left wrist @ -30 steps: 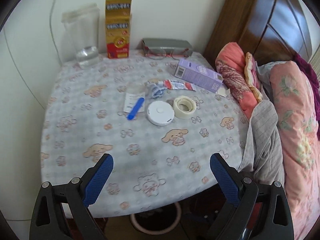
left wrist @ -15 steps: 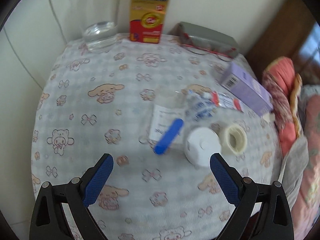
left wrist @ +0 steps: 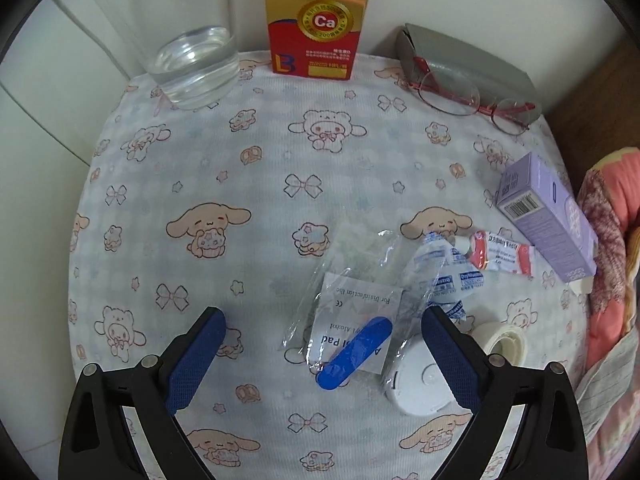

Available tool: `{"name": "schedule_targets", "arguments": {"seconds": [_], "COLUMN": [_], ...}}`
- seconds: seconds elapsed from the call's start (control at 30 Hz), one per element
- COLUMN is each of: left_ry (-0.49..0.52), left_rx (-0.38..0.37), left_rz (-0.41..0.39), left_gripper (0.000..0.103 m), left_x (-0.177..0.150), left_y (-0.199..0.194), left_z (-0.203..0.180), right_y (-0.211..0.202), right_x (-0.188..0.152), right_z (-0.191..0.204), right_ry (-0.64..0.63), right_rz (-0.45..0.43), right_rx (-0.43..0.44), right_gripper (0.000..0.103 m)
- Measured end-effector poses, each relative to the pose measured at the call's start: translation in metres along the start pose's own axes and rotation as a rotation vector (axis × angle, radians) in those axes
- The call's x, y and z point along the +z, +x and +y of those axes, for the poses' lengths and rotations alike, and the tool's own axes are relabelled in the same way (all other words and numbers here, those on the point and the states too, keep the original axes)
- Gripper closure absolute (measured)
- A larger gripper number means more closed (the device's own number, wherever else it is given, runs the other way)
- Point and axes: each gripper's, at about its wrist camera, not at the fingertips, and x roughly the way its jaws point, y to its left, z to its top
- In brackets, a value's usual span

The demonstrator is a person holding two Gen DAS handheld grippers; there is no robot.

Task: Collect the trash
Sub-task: 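Reach the left tool to the clear bag with blue strip and grasp it, then grasp the white tape roll with the right tool while the left holds the bag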

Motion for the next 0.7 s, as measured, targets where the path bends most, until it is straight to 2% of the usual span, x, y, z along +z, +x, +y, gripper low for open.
{"name": "schedule_targets", "arguments": {"seconds": [0.17, 0.27, 0.37, 0.4, 0.43, 0.47, 0.53, 0.7], "left_ry": [0.012, -0.002, 0.017, 0.034, 0.076, 0.112, 0.154, 0.091], "left_rx": [0.077, 0.084, 0.075, 0.071, 0.062, 0.066, 0.045, -0.069], "left_rz": [0.022, 0.024, 0.019, 0.008, -0.016, -0.01, 0.027, 0.031], "left_gripper": [0.001, 0.0, 0.005, 0.02, 0.061, 0.08, 0.082, 0.09], "left_x": [0.009, 0.008, 0.004, 0.003, 0.002, 0.001, 0.001, -0.001], "left_y": [0.012, 0.015, 0.016, 0.013, 0.005, -0.001, -0.003, -0.008], "left_z": [-0.02, -0.024, -0.027, -0.03, -0.034, -0.035, -0.032, -0.007], "right_y": [-0.001, -0.004, -0.005, -0.007, -0.008, -0.009, -0.011, -0.021], "right_x": [0.001, -0.001, 0.0, 0.0, 0.0, 0.0, -0.001, 0.0], "right_z": [-0.004, -0.004, -0.004, -0.004, -0.004, -0.004, -0.004, -0.002], "right_ry": [0.024, 0.025, 0.027, 0.029, 0.029, 0.027, 0.028, 0.02], "right_rz": [-0.009, -0.013, -0.016, -0.019, -0.022, -0.023, -0.027, -0.054], "right_rx": [0.024, 0.032, 0.036, 0.04, 0.041, 0.037, 0.041, 0.047], "right_gripper": [0.008, 0.008, 0.008, 0.008, 0.008, 0.008, 0.008, 0.008]}}
